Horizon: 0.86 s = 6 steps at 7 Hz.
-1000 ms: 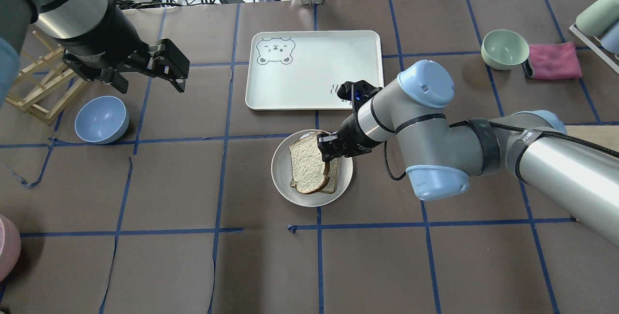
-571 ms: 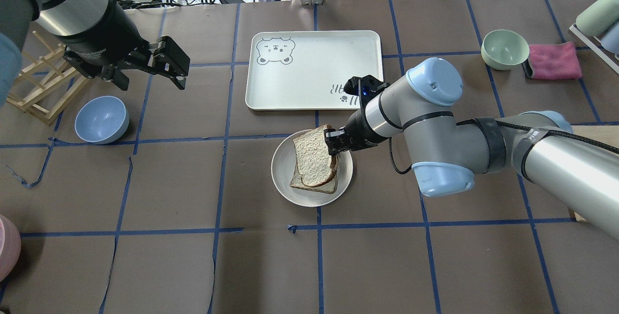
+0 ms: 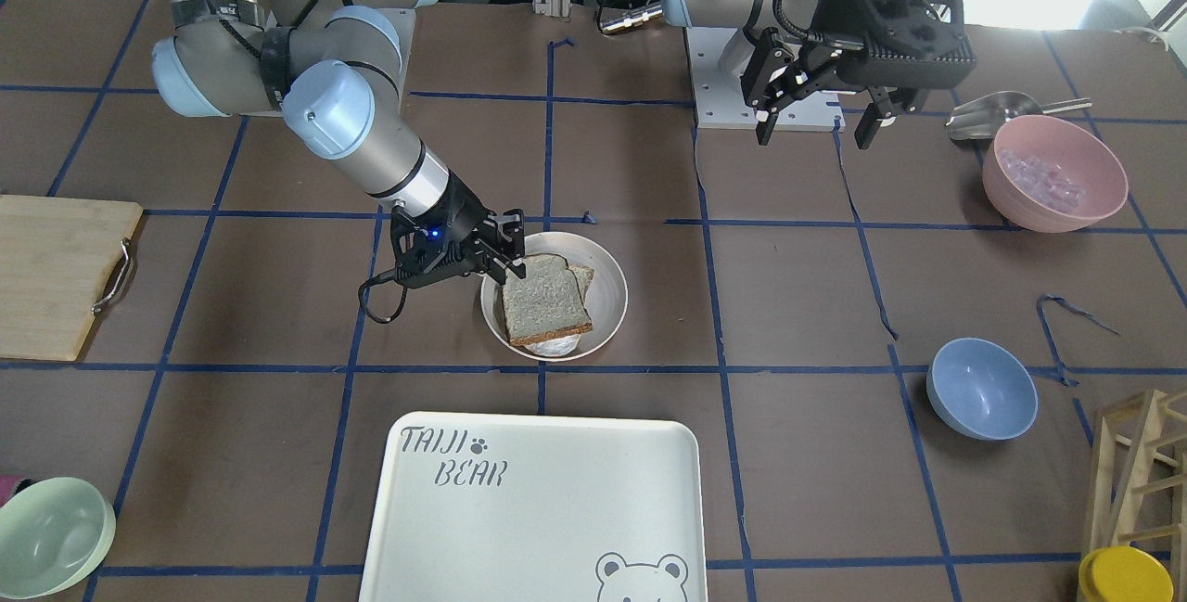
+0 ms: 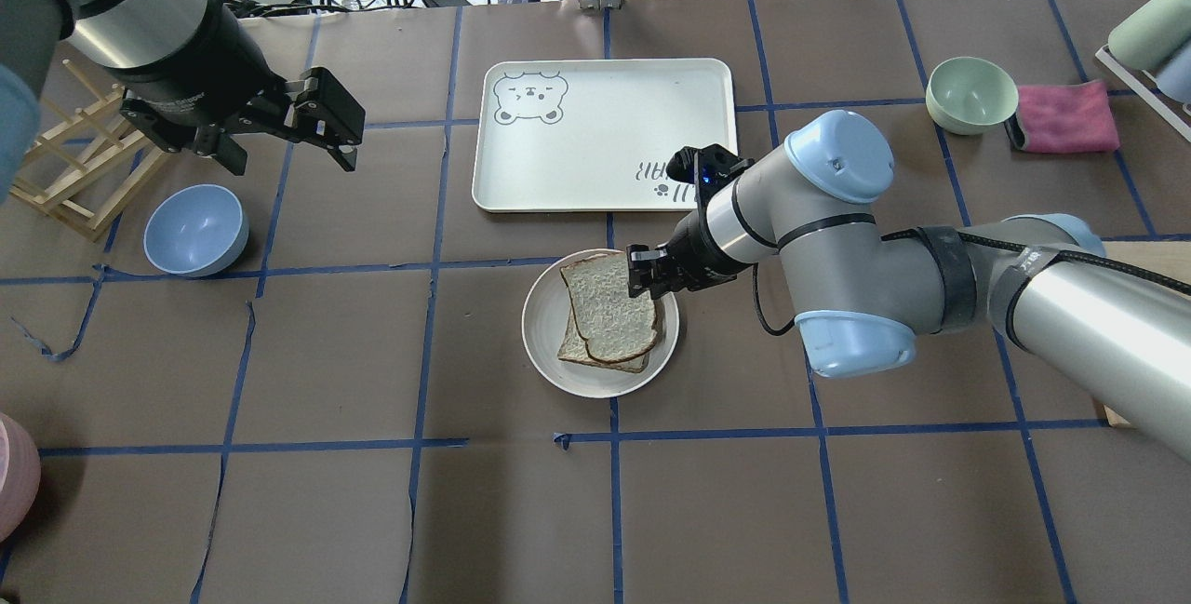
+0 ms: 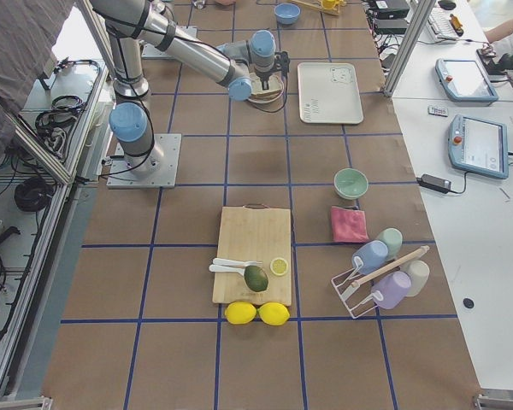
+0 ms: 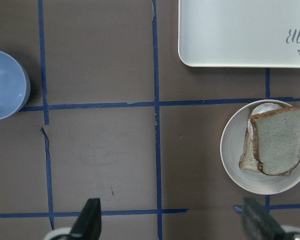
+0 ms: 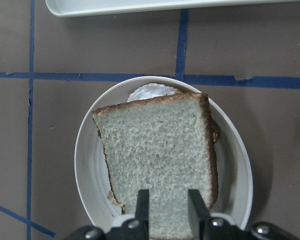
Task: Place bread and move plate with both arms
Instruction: 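Raise the right gripper away while the left gripper reaches toward the plate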
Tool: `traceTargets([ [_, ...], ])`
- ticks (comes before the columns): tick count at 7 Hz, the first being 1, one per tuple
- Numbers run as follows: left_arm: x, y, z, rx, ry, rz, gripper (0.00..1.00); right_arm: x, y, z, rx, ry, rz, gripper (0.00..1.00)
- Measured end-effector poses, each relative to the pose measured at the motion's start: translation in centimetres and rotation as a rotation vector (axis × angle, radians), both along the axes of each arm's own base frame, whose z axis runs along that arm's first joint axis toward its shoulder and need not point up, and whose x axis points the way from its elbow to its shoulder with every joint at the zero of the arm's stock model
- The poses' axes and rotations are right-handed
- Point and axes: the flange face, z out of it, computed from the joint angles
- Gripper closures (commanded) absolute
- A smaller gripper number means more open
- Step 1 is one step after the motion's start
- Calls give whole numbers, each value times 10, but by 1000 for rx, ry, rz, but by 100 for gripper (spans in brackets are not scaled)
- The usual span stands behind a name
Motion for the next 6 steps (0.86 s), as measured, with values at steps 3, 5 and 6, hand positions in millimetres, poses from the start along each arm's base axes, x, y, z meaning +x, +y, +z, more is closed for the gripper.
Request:
traceTargets([
  [3,-3,-18,-36,68,24,139,0,-7,-51,63,7,99,-6,0],
  [5,-23,-32,-105,141,58,317,0,-23,-100,148,-23,262,99,0],
  [6,-46,-26,-145,151,60,363,0,-35,-113,174,-56,363,144,0],
])
